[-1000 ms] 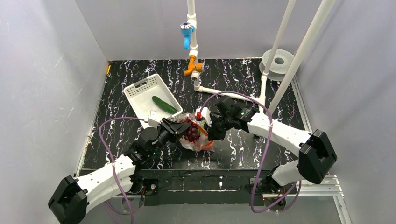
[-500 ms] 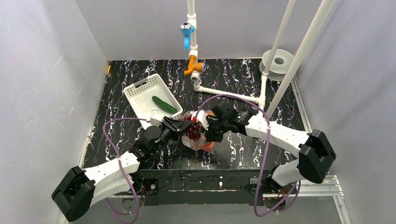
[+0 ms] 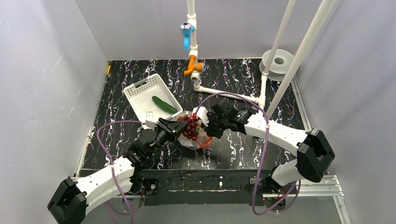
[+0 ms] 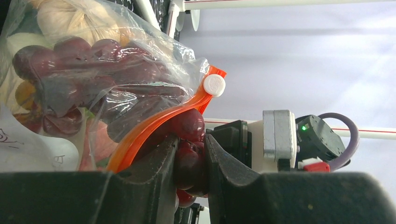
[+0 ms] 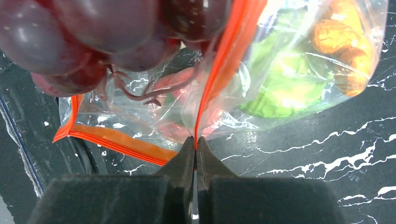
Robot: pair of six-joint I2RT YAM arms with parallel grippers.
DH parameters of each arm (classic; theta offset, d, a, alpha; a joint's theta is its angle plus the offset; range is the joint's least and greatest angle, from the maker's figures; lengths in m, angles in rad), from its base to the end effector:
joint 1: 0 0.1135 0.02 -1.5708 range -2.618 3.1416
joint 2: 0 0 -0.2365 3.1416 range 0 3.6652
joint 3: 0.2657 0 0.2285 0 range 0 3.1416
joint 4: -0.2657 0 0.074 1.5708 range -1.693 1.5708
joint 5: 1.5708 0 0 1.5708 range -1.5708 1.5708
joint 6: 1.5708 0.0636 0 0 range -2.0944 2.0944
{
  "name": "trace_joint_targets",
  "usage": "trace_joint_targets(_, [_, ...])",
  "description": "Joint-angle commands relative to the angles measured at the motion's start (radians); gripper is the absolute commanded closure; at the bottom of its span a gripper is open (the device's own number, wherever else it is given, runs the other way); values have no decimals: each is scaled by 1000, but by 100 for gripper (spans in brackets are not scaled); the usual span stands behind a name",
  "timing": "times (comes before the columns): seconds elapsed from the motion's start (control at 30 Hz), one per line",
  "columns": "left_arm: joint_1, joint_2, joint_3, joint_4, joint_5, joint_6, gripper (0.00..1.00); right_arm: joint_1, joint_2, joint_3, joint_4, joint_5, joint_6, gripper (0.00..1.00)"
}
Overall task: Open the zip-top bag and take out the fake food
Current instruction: Pick up the fake fruit from the zipper food storage bag, then place the fake fruit in the bin.
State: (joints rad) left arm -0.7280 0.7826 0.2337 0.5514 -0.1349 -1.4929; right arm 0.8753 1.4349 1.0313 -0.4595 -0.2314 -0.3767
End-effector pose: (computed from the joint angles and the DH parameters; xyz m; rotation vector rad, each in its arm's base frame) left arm 0.1615 -0.1325 0.2168 -0.7933 1.6421 -1.5796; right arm 0.1827 0.2417 0.2131 -1.5300 1.9356 0.5023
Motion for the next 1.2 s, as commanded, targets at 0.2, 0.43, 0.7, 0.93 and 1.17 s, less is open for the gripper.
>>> trace_joint_targets(0.2, [12,-27,7,52,116,-37,100,-147,-70,29,-45,-199,73,99])
trace_joint_targets(0.43, [13,104,96,110,339,-16,100,-203,-139,8,-21,-201,80,99])
trace_joint_targets(0.7, [12,190,169,128,456,-6,100,-238,-185,-12,7,-152,84,99])
trace_joint_targets(0.93, [12,166,194,75,489,7,100,-253,-183,-14,31,-87,95,99])
trace_joint_targets(1.17, [13,117,196,41,500,8,100,-276,-192,-17,44,-53,105,99])
